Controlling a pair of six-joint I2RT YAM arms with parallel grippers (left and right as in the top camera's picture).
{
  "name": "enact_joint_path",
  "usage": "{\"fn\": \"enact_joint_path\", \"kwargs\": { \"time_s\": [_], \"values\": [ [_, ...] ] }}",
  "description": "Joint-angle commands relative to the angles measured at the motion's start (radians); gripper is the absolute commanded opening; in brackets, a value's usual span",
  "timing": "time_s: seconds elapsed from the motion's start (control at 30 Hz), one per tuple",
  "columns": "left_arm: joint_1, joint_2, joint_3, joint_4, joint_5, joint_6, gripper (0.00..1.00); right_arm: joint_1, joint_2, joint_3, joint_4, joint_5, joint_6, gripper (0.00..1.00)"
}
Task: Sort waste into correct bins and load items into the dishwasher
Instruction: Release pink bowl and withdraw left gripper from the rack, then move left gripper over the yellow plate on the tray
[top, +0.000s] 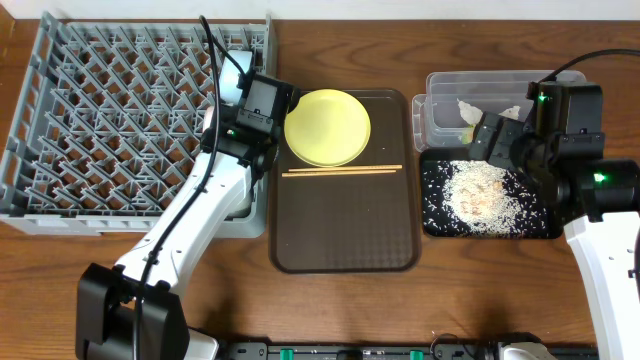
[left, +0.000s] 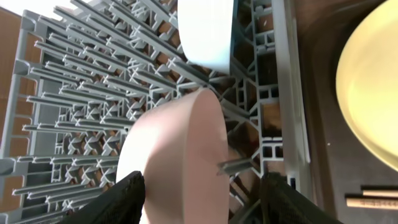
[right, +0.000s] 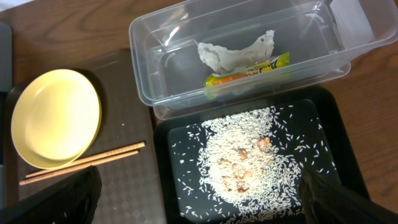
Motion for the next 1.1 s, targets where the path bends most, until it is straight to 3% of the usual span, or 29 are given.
{"fn": "enact_joint_path", "kwargs": {
  "time_s": [0.0,0.27,0.83,1.07],
  "values": [
    [0.002,0.042,-0.039,-0.068,0.129,-0.039,0.60,-0.010,0.001,0.004,-0.005,0.010,0.010,0.99],
    [0.002,0.042,-0.039,-0.148,0.152,-0.118,0.61,-0.010,0.001,0.004,-0.005,0.010,0.010,0.99],
    [0.002,-0.067,0.058,-0.068,0.122,-0.114,0.61,-0.010,0.001,0.004,-0.005,0.010,0.010,0.99],
    [0.002,-0.065,0.054,-0.053,0.261,-0.130,0.60,-0.010,0.001,0.004,-0.005,0.010,0.010,0.99]
  ]
}}
